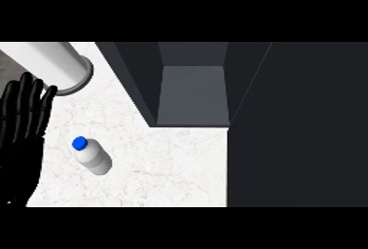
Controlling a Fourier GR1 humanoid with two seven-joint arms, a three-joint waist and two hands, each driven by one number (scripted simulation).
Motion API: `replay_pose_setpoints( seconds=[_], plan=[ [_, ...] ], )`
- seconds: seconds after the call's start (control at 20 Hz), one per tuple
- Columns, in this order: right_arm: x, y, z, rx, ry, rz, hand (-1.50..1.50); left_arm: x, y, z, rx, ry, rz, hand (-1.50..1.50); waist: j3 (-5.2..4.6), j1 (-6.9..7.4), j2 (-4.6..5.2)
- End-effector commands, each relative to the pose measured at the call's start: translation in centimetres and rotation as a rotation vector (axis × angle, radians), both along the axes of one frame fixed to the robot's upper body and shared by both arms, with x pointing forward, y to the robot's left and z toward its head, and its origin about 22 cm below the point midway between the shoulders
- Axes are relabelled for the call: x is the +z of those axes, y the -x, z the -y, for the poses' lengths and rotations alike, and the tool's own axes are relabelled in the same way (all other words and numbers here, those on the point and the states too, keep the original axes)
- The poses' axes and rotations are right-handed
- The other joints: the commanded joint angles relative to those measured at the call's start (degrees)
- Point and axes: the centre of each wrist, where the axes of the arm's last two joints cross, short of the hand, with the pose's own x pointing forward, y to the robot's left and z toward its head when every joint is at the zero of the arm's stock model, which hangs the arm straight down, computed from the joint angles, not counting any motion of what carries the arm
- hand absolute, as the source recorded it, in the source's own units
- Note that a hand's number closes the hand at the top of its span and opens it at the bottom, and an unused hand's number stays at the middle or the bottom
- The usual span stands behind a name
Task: Pick up the bottled water, place it into the cabinet and close the cabinet
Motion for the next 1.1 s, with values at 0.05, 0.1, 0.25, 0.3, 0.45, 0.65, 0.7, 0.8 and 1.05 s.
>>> replay_pose_setpoints(
  seconds=[0.05, 0.1, 0.25, 0.3, 0.45, 0.65, 0.7, 0.8, 1.05],
  plan=[
    [0.2, 0.3, -1.0, -0.014, -0.007, -0.014, -1.5, 1.7, 0.6, -2.8, -0.083, -0.031, -0.051, -1.5, -0.76, -0.37, 0.16],
    [-0.5, 2.9, -0.6, -0.019, 0.01, -0.013, -1.5, 1.8, -0.2, -3.8, -0.089, -0.023, -0.066, -1.5, -0.75, -0.84, 0.11],
    [-0.2, 3.2, -1.2, -0.046, 0.015, -0.023, -1.5, 2.2, 0.0, -7.9, -0.206, -0.039, -0.112, -1.5, -0.82, -0.55, 0.12],
    [-0.9, 3.0, -2.8, 0.161, -0.008, -0.099, -1.5, -1.4, 0.0, -5.2, -0.256, 0.119, -0.321, -1.5, -0.84, -0.11, 0.25],
    [0.1, 5.3, -2.6, 0.173, -0.037, -0.115, -1.5, 0.7, 1.0, -8.3, -0.266, 0.133, -0.331, -1.5, -0.79, -0.41, -0.12],
    [1.4, 6.0, -2.9, 0.196, -0.035, -0.11, -1.5, 5.3, 1.5, -8.6, -0.307, 0.151, -0.363, -1.5, -0.71, -0.48, 0.04],
    [1.7, 6.3, -3.6, 0.174, -0.03, -0.126, -1.5, 4.1, 3.3, -9.1, -0.272, 0.15, -0.384, -1.5, -0.75, -0.23, 0.03],
    [2.8, 7.8, -4.8, 0.186, -0.041, -0.108, -1.5, 3.3, 2.4, -12.0, -0.26, 0.158, -0.355, -1.5, -0.79, -0.52, 0.08],
    [4.4, 7.4, -6.4, 0.191, -0.038, -0.103, -1.5, 4.7, 3.3, -10.7, -0.255, 0.147, -0.418, -1.5, -0.78, -0.39, 0.14]
  ],
)
